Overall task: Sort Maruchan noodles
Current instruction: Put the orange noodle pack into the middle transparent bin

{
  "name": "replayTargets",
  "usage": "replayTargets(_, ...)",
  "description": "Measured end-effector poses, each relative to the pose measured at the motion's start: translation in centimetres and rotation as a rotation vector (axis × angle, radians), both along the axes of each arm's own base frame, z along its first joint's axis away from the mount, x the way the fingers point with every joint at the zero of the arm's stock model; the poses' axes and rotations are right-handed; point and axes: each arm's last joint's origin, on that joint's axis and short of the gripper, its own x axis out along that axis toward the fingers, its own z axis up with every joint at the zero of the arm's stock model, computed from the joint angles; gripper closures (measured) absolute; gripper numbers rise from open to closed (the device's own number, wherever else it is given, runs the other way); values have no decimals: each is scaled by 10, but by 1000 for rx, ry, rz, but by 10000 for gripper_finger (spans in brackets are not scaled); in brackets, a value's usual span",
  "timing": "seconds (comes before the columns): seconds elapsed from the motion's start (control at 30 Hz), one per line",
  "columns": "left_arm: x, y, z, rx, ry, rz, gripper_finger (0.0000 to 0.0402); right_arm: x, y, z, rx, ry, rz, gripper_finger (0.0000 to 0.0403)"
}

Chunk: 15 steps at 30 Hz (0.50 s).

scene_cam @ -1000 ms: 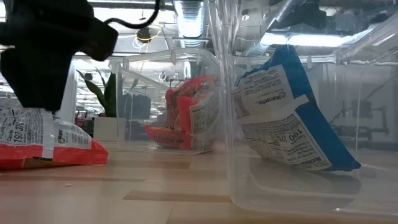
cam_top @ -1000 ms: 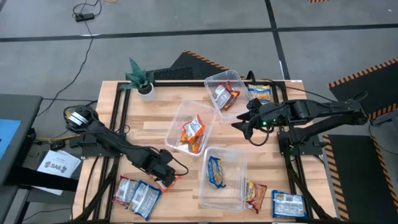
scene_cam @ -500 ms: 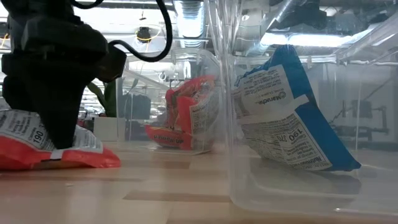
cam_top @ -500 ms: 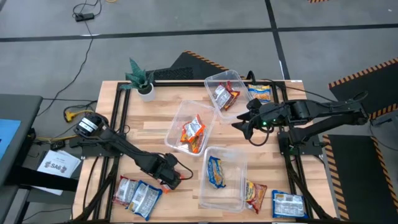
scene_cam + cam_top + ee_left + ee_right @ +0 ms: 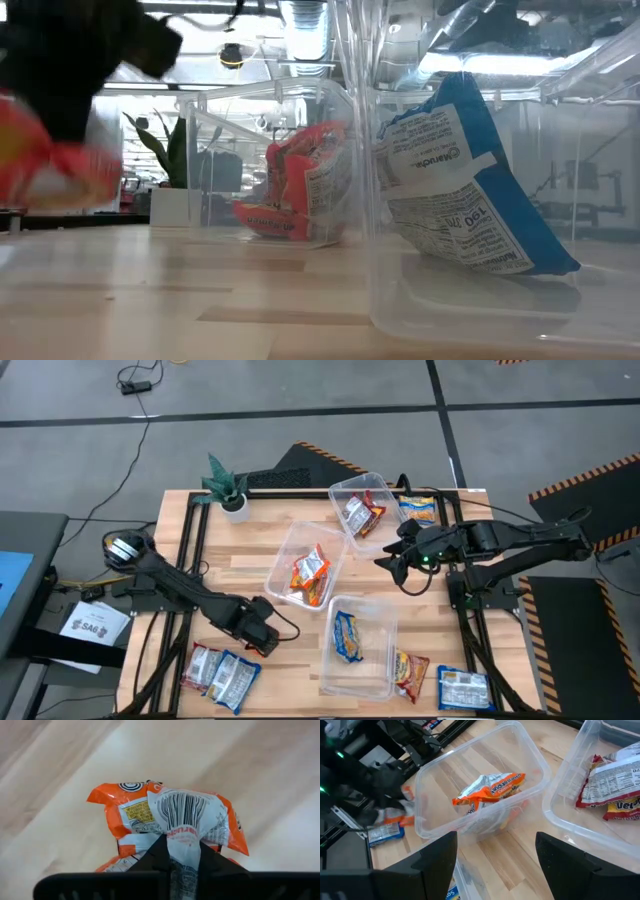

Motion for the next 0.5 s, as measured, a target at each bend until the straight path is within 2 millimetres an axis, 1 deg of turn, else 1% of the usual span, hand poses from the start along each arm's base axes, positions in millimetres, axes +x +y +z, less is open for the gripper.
replayTargets(0.13, -21, 7, 38, -117, -80, -40, 387, 0, 0, 0, 0, 0, 0, 112)
replayTargets(0.2, -31, 12, 62, -170, -175, -46, 388, 0, 0, 0, 0, 0, 0, 112)
replayTargets(0.3, -41, 28, 99, -179, -345, -15, 388, 0, 0, 0, 0, 0, 0, 112)
replayTargets(0.4, -38, 47, 133, -113, -522, 1, 389, -1, 0, 1, 6, -7, -4, 112)
replayTargets(0.5, -26, 67, 162, 0, -655, -35, 395, -3, 0, 3, 8, -19, -5, 112)
